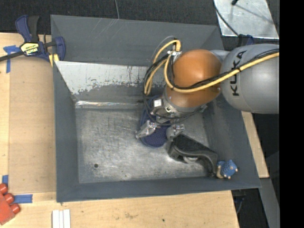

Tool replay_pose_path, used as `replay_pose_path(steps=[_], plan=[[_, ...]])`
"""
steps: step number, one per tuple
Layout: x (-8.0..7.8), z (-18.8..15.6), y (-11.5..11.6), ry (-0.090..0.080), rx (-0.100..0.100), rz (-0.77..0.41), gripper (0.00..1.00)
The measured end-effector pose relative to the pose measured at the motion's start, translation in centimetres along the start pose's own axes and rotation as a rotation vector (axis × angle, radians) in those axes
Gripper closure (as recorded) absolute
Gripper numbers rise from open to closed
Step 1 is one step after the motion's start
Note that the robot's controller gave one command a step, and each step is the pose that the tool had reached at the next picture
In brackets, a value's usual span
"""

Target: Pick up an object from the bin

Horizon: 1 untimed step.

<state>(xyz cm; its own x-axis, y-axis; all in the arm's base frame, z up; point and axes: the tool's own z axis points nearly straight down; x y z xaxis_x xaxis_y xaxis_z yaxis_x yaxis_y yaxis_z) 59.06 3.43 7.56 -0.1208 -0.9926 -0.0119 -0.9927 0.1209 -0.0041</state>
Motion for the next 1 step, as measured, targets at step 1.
replay_pose_path(steps=[1], plan=[[-0.34,-0.21,-0.09,0.004,0.0,0.002,0.0]])
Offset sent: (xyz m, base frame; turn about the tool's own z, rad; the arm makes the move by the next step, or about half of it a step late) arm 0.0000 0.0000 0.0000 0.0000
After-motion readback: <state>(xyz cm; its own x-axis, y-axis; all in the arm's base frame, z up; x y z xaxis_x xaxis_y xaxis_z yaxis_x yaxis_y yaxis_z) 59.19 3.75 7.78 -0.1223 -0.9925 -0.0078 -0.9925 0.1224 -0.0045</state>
